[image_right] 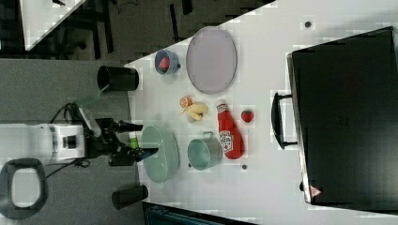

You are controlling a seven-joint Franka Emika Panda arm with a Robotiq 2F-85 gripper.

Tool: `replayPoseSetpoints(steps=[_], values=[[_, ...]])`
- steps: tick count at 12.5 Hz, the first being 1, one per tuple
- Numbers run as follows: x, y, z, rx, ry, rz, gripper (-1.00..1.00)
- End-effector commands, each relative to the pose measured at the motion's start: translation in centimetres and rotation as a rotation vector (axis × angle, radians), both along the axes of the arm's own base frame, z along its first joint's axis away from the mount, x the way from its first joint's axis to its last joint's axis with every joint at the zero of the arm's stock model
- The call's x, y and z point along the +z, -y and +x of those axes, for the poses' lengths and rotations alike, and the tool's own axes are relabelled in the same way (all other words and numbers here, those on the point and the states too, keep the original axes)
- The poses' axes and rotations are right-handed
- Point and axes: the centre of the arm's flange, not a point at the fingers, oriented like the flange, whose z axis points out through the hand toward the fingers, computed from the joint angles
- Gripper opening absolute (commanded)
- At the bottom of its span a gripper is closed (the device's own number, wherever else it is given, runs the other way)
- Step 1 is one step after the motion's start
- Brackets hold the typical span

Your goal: Pick Ketchup from the table and place it in strainer.

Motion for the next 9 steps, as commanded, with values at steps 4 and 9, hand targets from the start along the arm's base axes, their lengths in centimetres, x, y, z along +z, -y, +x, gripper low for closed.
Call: replayPoseSetpoints(steps=[4,9], values=[[-11.1,-2.5,-1.0,0.505,-0.077,0.055,1.0],[-18.8,-2.9,-1.5,0.908,0.016,0.066,1.0]])
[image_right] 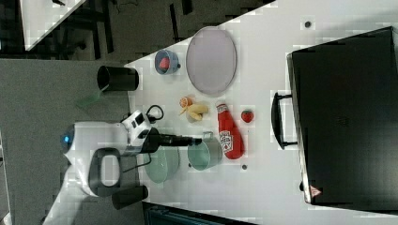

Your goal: Pick Ketchup from the table and place it in strainer.

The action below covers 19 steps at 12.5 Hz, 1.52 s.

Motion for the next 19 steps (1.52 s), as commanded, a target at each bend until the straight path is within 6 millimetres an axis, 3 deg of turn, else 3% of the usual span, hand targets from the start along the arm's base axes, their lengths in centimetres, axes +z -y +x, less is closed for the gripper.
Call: replayPoseSetpoints(steps=[1,7,15,16,19], values=[[-2.4,0.3,-0.2,0.28,0.063,0.034,1.0],[-11.3,0.3,-0.5,0.266,0.007,0.065,1.0],[-18.3,0.9,-0.6,0.242,0.023,0.082,1.0],[-18.8,0.9,-0.7,0.242,0.024,0.083,0.91],[-18.9,0.6,-0.7,0.245,0.026,0.084,0.24]])
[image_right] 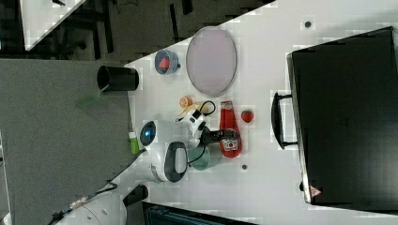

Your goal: Pick Ketchup from the table and place it in strainer.

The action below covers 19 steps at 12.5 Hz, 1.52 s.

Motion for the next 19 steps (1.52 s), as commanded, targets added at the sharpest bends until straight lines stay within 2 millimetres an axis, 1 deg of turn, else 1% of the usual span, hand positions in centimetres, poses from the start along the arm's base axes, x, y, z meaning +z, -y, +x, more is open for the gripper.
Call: replayPoseSetpoints(steps=[1,3,5,9,11,13,14,15,17,19], values=[[1.7,0.2,1.1,0.034,0.062,0.001,0.24],[4.4,0.4,1.7,0.033,0.096,-0.006,0.24],[8.2,0.5,1.8,0.036,0.099,-0.017,0.24],[18.1,-0.2,0.7,0.058,0.099,-0.046,0.24],[22.5,-1.8,-0.2,0.072,0.118,-0.061,0.24],[25.9,-4.6,-1.1,0.072,0.146,-0.079,0.24],[26.9,-6.4,-1.6,0.076,0.154,-0.085,0.24],[27.5,-8.3,-1.9,0.074,0.162,-0.092,0.24],[27.6,-12.7,-2.6,0.032,0.171,-0.095,0.24],[26.9,-17.4,-3.7,-0.038,0.15,-0.072,0.24]])
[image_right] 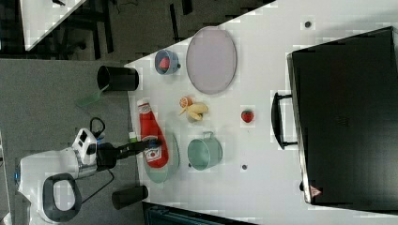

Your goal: Pick Ketchup from the table and place it in strainer.

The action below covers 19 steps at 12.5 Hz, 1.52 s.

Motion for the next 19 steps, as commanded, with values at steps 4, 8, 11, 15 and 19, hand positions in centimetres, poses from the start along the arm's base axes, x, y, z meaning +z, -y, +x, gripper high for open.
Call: replayPoseSetpoints(steps=[4,8,11,15,19], values=[[-4.4,-13.3,-2.3,-0.201,-0.006,0.093,0.24],[-9.3,-18.3,-3.2,-0.27,-0.035,0.185,0.24],[-13.0,-21.1,-3.7,-0.316,-0.064,0.276,0.24],[-17.3,-22.4,-4.5,-0.337,-0.137,0.31,0.49],[-17.0,-22.4,-3.6,-0.351,-0.123,0.33,1.0]])
